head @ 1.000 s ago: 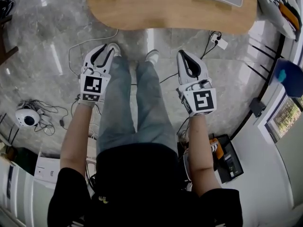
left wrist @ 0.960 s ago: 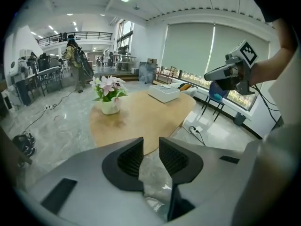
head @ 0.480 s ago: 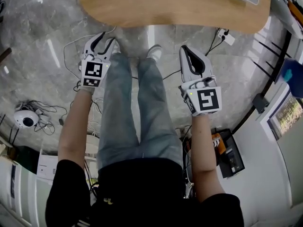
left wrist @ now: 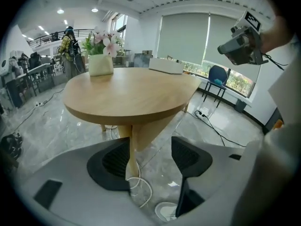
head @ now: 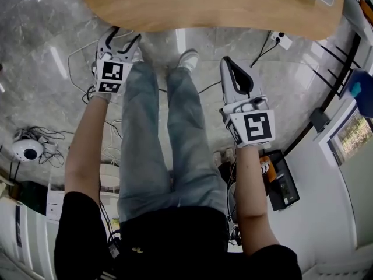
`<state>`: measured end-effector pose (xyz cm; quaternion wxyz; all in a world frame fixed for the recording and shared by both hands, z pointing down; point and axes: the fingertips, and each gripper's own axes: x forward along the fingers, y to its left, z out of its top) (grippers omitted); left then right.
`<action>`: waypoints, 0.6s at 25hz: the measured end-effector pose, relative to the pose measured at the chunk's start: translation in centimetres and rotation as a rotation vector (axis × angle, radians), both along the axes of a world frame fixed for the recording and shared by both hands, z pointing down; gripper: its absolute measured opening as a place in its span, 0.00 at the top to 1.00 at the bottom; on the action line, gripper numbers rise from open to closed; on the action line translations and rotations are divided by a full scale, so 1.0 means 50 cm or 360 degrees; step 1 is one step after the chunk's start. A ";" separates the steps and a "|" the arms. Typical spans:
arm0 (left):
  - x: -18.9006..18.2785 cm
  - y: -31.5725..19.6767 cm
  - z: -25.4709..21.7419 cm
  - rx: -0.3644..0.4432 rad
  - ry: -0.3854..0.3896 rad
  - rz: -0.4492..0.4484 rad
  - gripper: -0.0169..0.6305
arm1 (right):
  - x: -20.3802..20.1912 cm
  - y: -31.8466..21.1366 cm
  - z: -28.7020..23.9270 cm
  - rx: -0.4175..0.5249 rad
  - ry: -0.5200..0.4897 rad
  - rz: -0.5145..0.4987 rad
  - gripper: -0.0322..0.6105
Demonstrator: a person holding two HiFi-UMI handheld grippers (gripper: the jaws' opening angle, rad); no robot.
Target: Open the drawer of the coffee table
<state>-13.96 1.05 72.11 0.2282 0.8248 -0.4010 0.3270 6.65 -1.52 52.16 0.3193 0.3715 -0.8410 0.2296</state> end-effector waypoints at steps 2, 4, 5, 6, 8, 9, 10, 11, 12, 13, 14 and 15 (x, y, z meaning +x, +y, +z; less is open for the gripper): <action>0.004 -0.012 0.017 0.0024 -0.0012 0.0028 0.55 | 0.004 0.006 0.019 -0.0023 0.0005 0.0012 0.95; 0.011 -0.025 0.031 0.0042 -0.0024 0.0045 0.55 | 0.013 0.013 0.035 -0.0048 0.0009 0.0028 0.95; 0.015 -0.033 0.039 0.0045 -0.0026 0.0051 0.55 | 0.017 0.018 0.043 -0.0061 0.0012 0.0038 0.95; 0.018 -0.039 0.046 0.0047 -0.0025 0.0060 0.55 | 0.021 0.022 0.049 -0.0074 0.0014 0.0049 0.95; 0.024 -0.050 0.058 0.0050 -0.0016 0.0089 0.55 | 0.025 0.030 0.059 -0.0092 0.0017 0.0067 0.95; 0.025 -0.055 0.063 0.0054 -0.0011 0.0105 0.55 | 0.027 0.032 0.064 -0.0099 0.0018 0.0074 0.95; 0.025 -0.061 0.067 0.0058 -0.0006 0.0116 0.55 | 0.029 0.034 0.067 -0.0105 0.0018 0.0082 0.95; 0.025 -0.067 0.070 0.0063 0.0000 0.0123 0.55 | 0.032 0.035 0.070 -0.0109 0.0017 0.0092 0.95; 0.026 -0.073 0.071 0.0067 0.0005 0.0126 0.57 | 0.035 0.035 0.071 -0.0112 0.0015 0.0103 0.95; 0.027 -0.078 0.071 0.0074 0.0008 0.0131 0.60 | 0.038 0.035 0.071 -0.0115 0.0014 0.0114 0.95; 0.029 -0.082 0.071 0.0080 0.0009 0.0141 0.62 | 0.041 0.036 0.072 -0.0117 0.0013 0.0123 0.95; 0.033 -0.083 0.071 0.0085 0.0010 0.0157 0.63 | 0.043 0.036 0.072 -0.0119 0.0014 0.0129 0.95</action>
